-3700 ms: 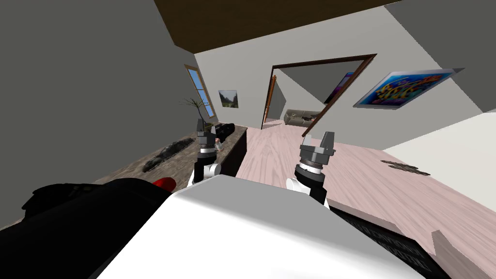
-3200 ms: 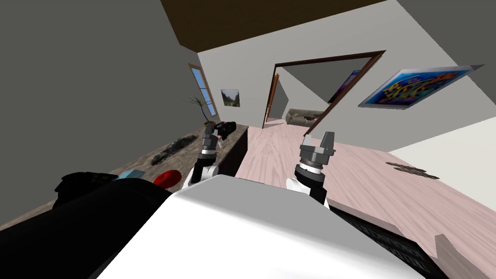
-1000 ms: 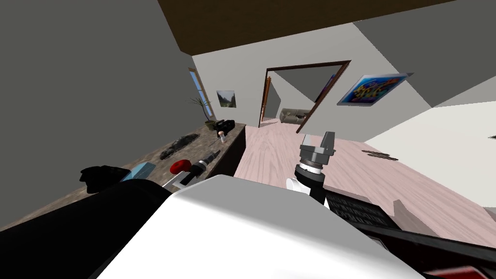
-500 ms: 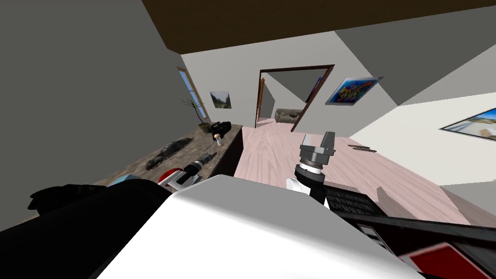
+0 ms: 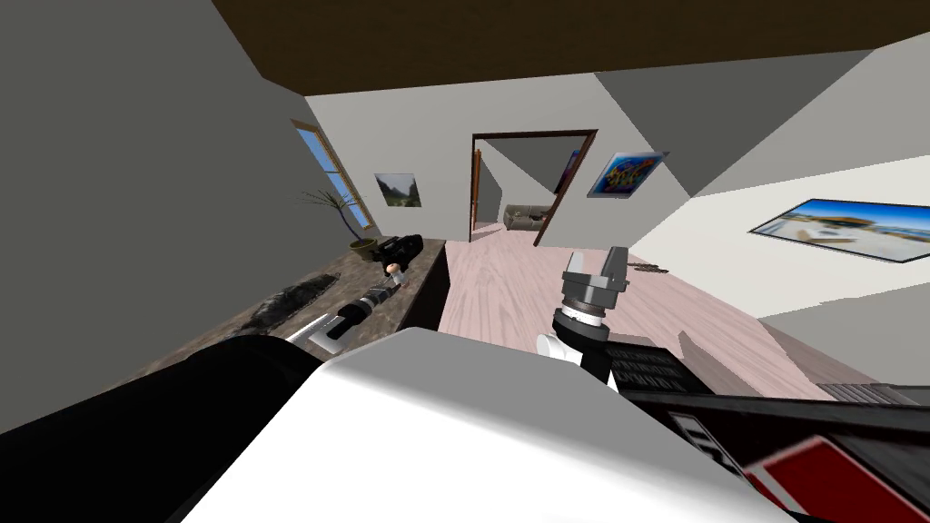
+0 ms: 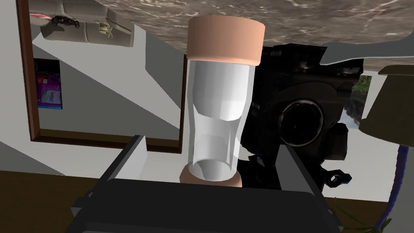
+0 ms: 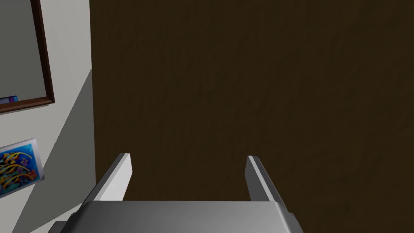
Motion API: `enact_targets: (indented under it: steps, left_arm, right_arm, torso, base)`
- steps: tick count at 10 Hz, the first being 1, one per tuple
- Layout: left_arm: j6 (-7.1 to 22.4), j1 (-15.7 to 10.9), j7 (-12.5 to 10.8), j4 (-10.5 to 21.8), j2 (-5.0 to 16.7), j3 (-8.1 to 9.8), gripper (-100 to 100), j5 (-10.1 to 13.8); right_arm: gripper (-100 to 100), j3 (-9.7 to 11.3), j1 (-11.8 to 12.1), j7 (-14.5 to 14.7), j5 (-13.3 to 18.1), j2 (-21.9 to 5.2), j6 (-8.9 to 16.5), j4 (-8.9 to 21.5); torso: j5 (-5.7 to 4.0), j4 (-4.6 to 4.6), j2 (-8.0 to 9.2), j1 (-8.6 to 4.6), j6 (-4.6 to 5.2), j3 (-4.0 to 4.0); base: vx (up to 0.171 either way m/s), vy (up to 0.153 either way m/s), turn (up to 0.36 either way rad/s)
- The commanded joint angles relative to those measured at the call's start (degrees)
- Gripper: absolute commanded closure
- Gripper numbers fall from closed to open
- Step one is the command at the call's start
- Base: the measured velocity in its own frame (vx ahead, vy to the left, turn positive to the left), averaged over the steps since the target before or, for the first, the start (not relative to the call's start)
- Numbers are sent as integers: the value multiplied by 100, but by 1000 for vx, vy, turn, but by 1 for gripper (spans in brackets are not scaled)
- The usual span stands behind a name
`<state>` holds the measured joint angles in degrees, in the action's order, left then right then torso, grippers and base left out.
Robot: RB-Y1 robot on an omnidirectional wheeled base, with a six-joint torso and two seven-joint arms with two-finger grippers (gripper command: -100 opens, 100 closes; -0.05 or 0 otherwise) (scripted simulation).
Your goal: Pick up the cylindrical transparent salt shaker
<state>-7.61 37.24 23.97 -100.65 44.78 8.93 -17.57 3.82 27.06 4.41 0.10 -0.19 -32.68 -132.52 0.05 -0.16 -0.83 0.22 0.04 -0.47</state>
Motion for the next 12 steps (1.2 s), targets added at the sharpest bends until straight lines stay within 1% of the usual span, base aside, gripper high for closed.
enact_targets:
  steps: [1,2,3,4,5,6,7,8,9,10,12]
  left_arm:
    - [-8,-73,20,53,33,32,-100,-23]
    - [-10,-38,12,34,25,30,-100,-13]
    - [-14,-44,14,38,28,33,0,-15]
    - [-222,-331,-9,324,136,-254,-100,66]
    - [-222,-484,-9,474,136,-265,-100,66]
    - [-222,-539,-9,567,136,-265,-100,66]
    - [-430,-770,-32,803,244,-530,-100,146]
    - [-430,-933,-32,950,244,-563,-100,146]
    - [-430,-1034,-32,1096,244,-563,-100,146]
    - [-638,-1230,-55,1267,352,-833,-100,226]
    - [-638,-1529,-55,1569,352,-861,-100,226]
  right_arm:
    - [0,0,0,0,0,0,0,0]
    - [0,0,0,0,0,0,0,0]
    - [0,0,-1,0,0,1,0,0]
    - [0,0,-1,0,0,1,0,0]
    - [0,1,-1,0,0,1,0,0]
    - [0,1,-2,0,0,2,0,0]
    - [0,1,-2,0,0,1,0,0]
    - [0,1,-2,0,0,2,0,0]
    - [0,1,-2,0,0,2,0,0]
    - [0,1,-2,0,0,1,0,0]
    - [0,1,-2,0,0,1,0,0]
  torso:
    - [0,0,0,0,0,0]
    - [-1,-1,1,-5,-2,0]
    - [-3,5,32,-18,-5,16]
    - [-6,11,56,-27,-5,31]
    - [-8,15,73,-43,-8,40]
    - [-11,17,79,-49,-5,45]
    - [-10,17,78,-44,-5,44]
    - [-9,17,82,-48,-7,46]
    - [-11,18,82,-49,-5,47]
    - [-10,17,77,-43,-5,44]
    - [-5,13,78,-51,-1,43]
  base:
    - [181,60,-118]
    - [72,28,-21]
    - [15,6,1]
    - [-17,-36,148]
    - [-26,-52,70]
    - [-10,-28,-24]
    - [-26,-42,114]
    - [-25,-47,90]
    - [-5,-25,-8]
    - [-15,-32,112]
    - [-15,-36,31]
